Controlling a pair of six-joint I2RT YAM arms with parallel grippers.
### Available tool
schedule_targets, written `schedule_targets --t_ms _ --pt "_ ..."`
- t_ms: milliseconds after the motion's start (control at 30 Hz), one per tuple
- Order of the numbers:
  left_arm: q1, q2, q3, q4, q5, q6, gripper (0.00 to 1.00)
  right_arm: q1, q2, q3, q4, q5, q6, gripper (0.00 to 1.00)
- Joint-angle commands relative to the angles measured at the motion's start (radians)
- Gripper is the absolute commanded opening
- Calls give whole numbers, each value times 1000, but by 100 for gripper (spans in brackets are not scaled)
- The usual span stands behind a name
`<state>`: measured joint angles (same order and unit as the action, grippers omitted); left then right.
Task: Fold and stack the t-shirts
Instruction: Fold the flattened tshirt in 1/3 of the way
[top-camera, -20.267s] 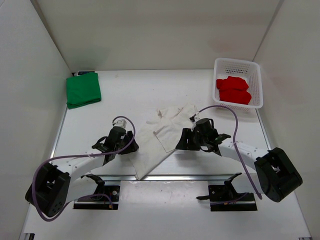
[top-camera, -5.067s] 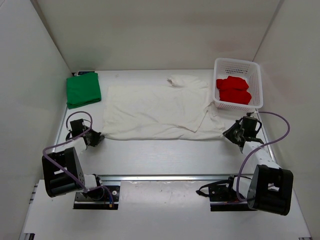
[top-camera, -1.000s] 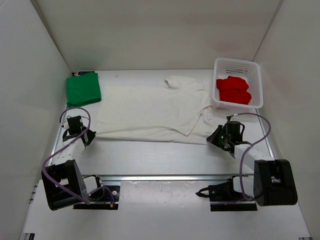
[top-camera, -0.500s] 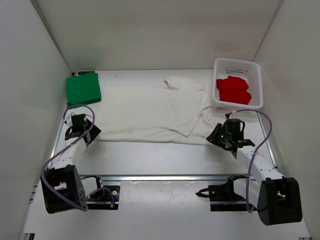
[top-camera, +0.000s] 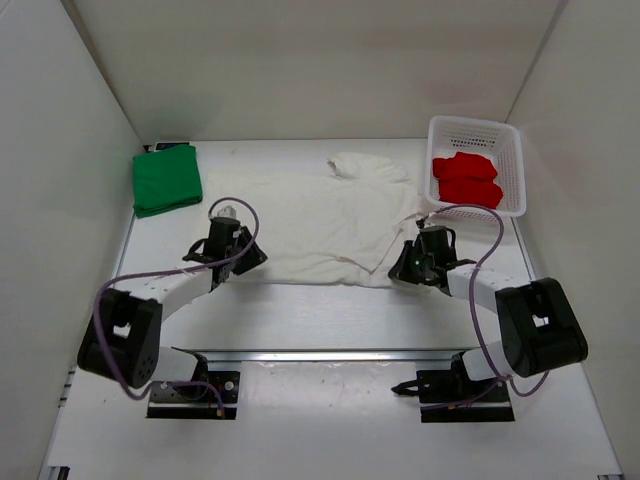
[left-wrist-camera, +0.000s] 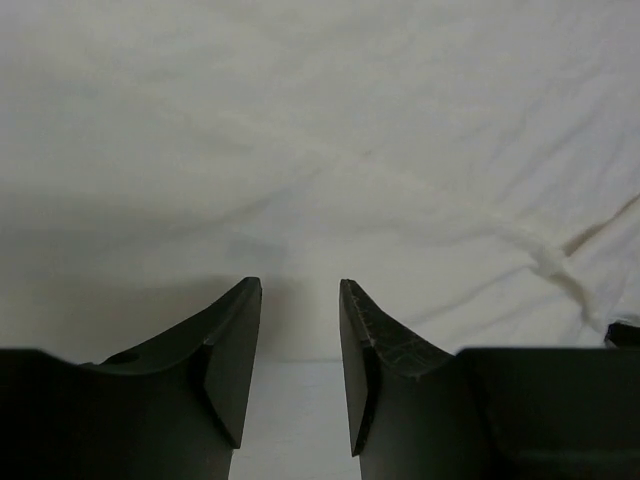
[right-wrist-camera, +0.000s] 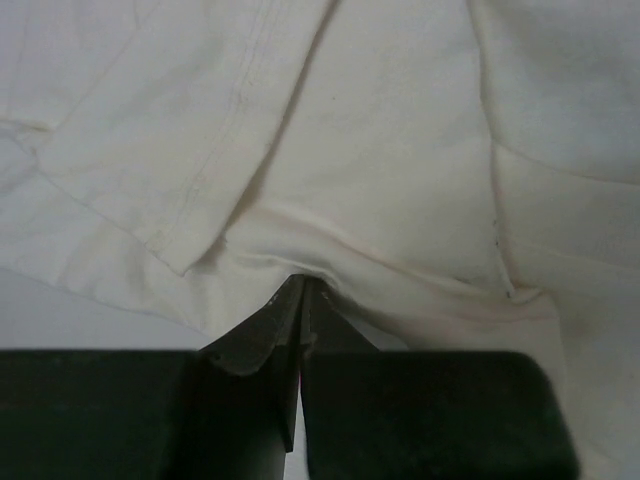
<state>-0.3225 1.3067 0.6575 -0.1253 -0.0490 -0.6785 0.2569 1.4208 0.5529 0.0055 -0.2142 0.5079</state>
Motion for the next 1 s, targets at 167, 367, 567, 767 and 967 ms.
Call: schedule_targets --t_ms 167,367,567,767,967 --pt "248 5 -271 158 287 -119 48 21 -133 -208 -51 16 43 0" --pt "321 -174 -384 15 284 -50 50 -39 -336 -336 -177 -51 70 0" --pt "200 -325 -411 -85 274 -93 52 -68 -465 -274 -266 -89 63 6" --pt "154 -307 -195 -109 249 -67 53 -21 -429 -99 -250 -86 26 25" --pt "125 -242 -173 24 238 -90 54 -30 -229 -117 -46 -159 49 25"
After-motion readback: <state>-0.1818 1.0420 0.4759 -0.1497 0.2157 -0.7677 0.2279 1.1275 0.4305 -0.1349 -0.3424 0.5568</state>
